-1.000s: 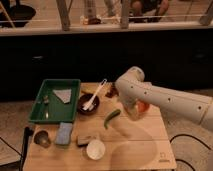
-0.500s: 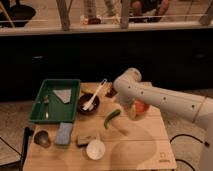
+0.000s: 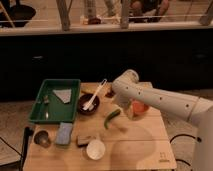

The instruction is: Place pepper in metal cup

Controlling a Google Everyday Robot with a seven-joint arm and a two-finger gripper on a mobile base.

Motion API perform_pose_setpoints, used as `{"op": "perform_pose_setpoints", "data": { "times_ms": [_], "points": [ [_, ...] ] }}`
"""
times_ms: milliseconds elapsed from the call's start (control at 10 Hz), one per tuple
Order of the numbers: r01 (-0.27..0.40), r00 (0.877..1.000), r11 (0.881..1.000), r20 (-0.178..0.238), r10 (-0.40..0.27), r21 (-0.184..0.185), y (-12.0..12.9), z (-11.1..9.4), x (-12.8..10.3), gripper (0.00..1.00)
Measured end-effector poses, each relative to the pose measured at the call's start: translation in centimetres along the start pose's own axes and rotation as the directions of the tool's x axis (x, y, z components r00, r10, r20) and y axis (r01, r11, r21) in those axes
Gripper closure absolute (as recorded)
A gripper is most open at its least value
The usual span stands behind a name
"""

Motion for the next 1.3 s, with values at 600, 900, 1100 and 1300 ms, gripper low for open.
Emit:
{"op": "perform_pose_setpoints", "data": {
  "times_ms": [600,900,1100,1300],
  "points": [
    [0.015,0.998,1.000,0.053,-0.016,0.016,-1.1,2.6,-0.5,0.20],
    [0.011,0.997,1.000,0.075,-0.013,0.020,-1.2,3.9,-0.7,0.20],
    [0.010,0.996,1.000,0.087,-0.012,0.024,-1.1,4.6,-0.9,0.20],
    [0.005,0.995,1.000,0.098,-0.008,0.029,-1.0,5.3,-0.9,0.20]
  ]
}}
